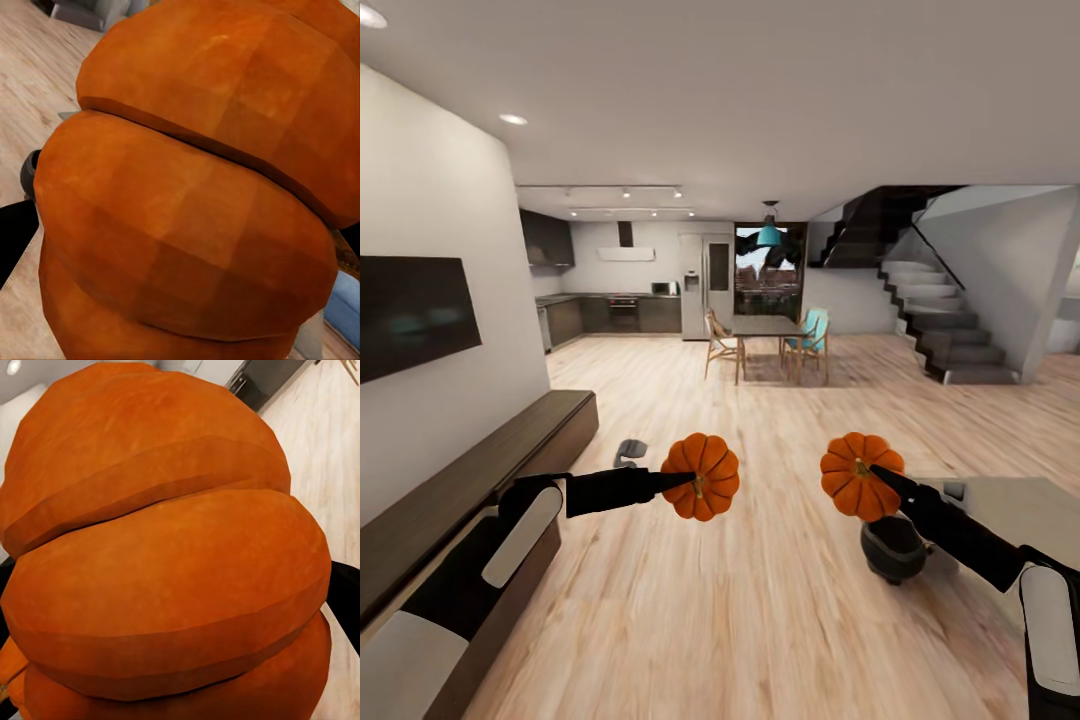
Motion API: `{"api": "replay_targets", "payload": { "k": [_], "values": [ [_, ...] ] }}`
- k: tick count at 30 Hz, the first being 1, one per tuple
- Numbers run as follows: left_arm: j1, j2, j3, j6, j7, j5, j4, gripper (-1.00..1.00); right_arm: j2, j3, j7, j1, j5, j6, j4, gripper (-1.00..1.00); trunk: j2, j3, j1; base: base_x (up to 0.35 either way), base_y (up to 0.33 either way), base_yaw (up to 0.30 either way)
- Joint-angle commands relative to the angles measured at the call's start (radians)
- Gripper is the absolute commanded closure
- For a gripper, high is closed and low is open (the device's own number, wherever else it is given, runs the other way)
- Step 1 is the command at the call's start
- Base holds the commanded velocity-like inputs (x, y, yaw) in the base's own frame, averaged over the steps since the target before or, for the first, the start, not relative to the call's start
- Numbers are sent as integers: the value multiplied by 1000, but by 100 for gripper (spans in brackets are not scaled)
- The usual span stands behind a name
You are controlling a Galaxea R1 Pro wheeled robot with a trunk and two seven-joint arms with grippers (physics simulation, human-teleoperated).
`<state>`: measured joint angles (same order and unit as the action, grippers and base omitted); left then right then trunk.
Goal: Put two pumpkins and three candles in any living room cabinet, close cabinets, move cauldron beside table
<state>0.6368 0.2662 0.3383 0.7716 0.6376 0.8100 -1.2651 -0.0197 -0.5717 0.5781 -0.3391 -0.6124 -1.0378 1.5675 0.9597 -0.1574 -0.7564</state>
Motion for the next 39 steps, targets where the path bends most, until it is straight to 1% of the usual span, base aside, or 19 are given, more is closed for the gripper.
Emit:
{"api": "replay_targets", "payload": {
  "k": [1,8,34,39],
  "values": [
    [1,0,1,8,-3,14,0,100,0,-2,11,-1,-12,-9,0,100,1,-1,-1,325,-74,38],
    [1,-5,1,7,-7,11,-1,100,-1,-2,11,-1,-12,-9,0,100,1,2,-1,308,-106,95],
    [1,-3,1,6,-7,11,-4,100,0,-1,12,-1,-11,-9,0,100,1,32,-1,245,-186,205],
    [1,-2,1,6,-7,11,-4,100,0,18,11,-1,-11,-9,0,100,1,37,-1,228,-199,208]
  ]
}}
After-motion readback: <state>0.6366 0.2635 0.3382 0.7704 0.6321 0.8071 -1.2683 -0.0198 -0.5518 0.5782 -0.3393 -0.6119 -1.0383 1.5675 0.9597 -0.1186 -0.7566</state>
